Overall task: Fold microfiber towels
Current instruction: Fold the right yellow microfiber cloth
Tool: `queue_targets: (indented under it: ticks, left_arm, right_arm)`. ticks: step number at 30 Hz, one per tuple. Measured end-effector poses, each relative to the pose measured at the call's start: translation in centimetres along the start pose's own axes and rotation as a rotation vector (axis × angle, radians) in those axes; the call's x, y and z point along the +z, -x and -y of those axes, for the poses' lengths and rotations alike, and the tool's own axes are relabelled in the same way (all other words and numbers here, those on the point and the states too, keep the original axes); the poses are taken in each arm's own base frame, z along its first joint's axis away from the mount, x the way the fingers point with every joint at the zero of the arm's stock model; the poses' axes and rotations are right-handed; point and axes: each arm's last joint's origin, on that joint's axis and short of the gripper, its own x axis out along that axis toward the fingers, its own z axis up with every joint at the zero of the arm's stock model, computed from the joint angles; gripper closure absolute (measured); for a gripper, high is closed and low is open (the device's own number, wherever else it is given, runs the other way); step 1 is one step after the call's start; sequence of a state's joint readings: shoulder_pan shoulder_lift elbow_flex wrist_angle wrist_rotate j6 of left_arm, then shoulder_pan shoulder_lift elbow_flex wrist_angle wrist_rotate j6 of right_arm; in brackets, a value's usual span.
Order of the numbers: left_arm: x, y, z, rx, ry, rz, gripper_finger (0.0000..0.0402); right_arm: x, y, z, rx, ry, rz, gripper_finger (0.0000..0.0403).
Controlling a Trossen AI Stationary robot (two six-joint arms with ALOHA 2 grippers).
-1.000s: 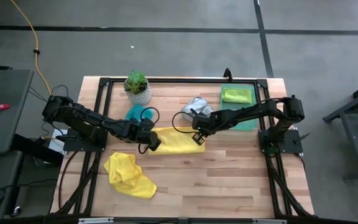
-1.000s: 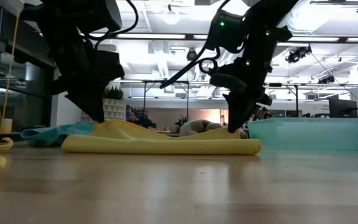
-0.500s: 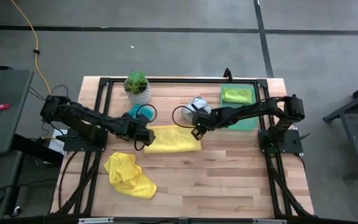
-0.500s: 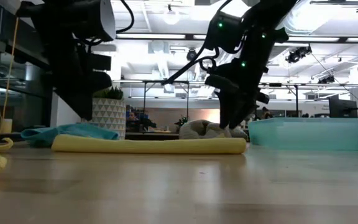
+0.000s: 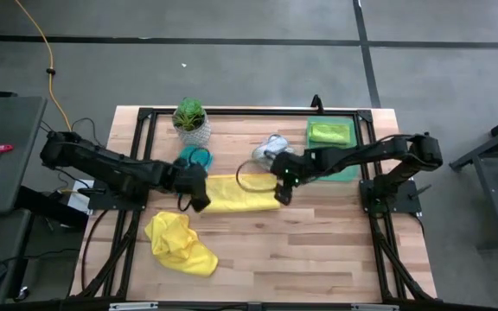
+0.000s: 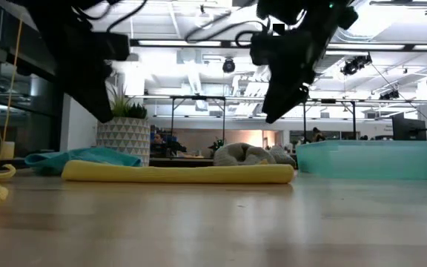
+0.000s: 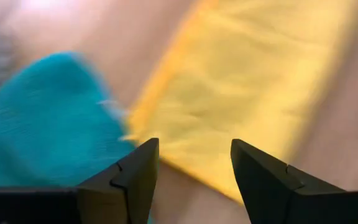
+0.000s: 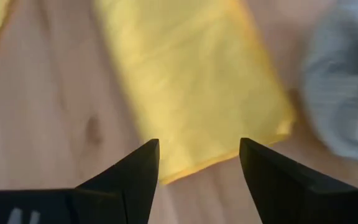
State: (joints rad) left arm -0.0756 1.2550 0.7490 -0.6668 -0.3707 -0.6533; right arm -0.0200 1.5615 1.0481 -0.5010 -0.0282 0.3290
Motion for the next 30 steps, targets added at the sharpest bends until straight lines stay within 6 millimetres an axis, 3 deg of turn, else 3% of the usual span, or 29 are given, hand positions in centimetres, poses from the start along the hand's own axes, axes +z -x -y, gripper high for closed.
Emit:
queue_targets:
  ticks: [6, 12, 23, 30]
  left_arm:
    - [-3.2, -0.8, 2.9, -0.179, -0.205, 0.014, 0.0223]
    - [-5.2, -2.6, 4.4, -0.194, -0.293, -0.005, 0.0240]
    - [-6.4, -5.3, 5.1, -0.111, -0.386, -0.093, 0.0245]
    - [-6.5, -5.5, 5.1, -0.109, -0.387, -0.099, 0.0245]
  right_arm:
    - [-1.1, -0.9, -2.9, 0.054, 0.165, -0.024, 0.0187]
    - [-1.2, -1.9, -3.7, 0.062, 0.170, -0.014, 0.0187]
    - [-1.0, -1.9, -3.6, 0.049, 0.163, 0.004, 0.0187]
    - [-1.6, -3.3, -5.2, 0.089, 0.386, 0.010, 0.0187]
